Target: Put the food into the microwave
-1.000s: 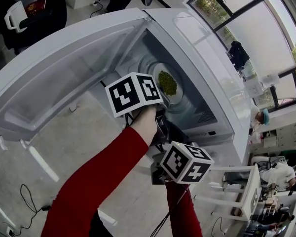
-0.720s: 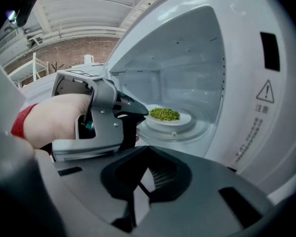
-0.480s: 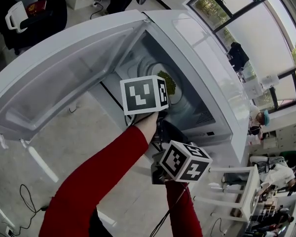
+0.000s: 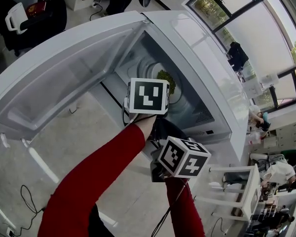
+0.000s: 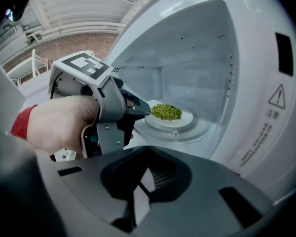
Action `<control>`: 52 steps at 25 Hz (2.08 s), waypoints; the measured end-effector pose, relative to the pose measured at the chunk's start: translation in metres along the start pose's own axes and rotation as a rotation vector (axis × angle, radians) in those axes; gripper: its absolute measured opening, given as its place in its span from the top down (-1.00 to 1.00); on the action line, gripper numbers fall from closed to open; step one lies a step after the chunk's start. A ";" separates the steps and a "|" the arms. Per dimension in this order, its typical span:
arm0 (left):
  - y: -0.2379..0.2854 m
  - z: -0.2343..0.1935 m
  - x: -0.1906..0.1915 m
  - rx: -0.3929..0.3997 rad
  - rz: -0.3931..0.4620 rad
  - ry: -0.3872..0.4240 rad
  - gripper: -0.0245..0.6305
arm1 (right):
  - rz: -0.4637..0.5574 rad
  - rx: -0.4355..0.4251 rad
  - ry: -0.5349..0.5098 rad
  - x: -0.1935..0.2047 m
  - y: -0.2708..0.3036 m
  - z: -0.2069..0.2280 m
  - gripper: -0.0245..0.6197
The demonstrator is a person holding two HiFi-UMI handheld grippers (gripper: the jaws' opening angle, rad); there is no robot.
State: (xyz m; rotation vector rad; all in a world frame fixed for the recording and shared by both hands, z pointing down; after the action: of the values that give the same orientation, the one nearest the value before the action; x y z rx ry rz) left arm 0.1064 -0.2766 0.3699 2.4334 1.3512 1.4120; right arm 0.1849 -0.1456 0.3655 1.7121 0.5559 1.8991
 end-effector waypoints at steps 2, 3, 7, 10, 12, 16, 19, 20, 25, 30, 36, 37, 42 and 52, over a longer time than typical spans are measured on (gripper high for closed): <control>0.002 0.001 -0.001 0.001 0.002 0.038 0.70 | -0.015 -0.007 0.002 0.000 0.003 0.000 0.88; 0.002 0.001 -0.002 0.000 0.001 0.052 0.70 | -0.021 -0.012 0.005 0.000 0.004 0.001 0.88; 0.002 0.001 -0.002 -0.001 -0.003 0.083 0.69 | -0.043 -0.023 0.005 -0.001 0.007 0.002 0.88; 0.003 0.002 -0.003 -0.006 -0.009 0.119 0.66 | -0.050 -0.023 -0.004 -0.001 0.008 0.001 0.88; 0.004 0.003 -0.002 -0.012 -0.013 0.145 0.64 | -0.053 -0.023 -0.006 -0.001 0.008 0.002 0.88; 0.005 0.004 -0.001 -0.040 -0.018 0.237 0.60 | -0.057 -0.022 -0.011 0.000 0.008 0.001 0.88; 0.006 0.004 -0.001 -0.066 -0.020 0.289 0.57 | -0.058 -0.022 -0.014 -0.001 0.009 0.000 0.88; 0.007 0.004 -0.001 -0.077 -0.021 0.308 0.56 | -0.058 -0.021 -0.016 -0.001 0.009 0.000 0.88; 0.008 0.001 -0.002 -0.102 -0.018 0.382 0.54 | -0.058 -0.022 -0.019 -0.002 0.009 0.000 0.88; 0.007 0.001 -0.002 -0.097 -0.018 0.385 0.54 | -0.060 -0.022 -0.017 0.000 0.009 0.001 0.88; -0.002 -0.005 -0.013 -0.049 0.018 0.342 0.55 | -0.051 -0.032 -0.013 -0.001 0.010 -0.001 0.88; -0.007 -0.006 -0.018 -0.034 0.037 0.343 0.62 | -0.043 -0.039 -0.009 -0.002 0.009 -0.002 0.88; -0.039 -0.021 -0.028 0.044 0.098 0.305 0.89 | 0.009 -0.095 0.022 -0.003 0.001 -0.014 0.88; -0.135 0.000 -0.008 0.209 0.123 0.360 0.90 | 0.189 -0.220 0.094 -0.016 -0.083 -0.039 0.88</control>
State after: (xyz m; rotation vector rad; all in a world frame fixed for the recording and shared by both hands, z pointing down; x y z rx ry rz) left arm 0.0151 -0.1980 0.3089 2.5141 1.5040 1.9053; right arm 0.1562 -0.0891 0.2975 1.5858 0.2140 2.0946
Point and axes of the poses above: the fingertips, and each gripper's own axes: y forward along the fingers, z to its right, x out of its underside, the point moved 8 cm from there along -y, backward along the fingers, and after that the axes turned 1 degree about y, right-handed, at the moved point
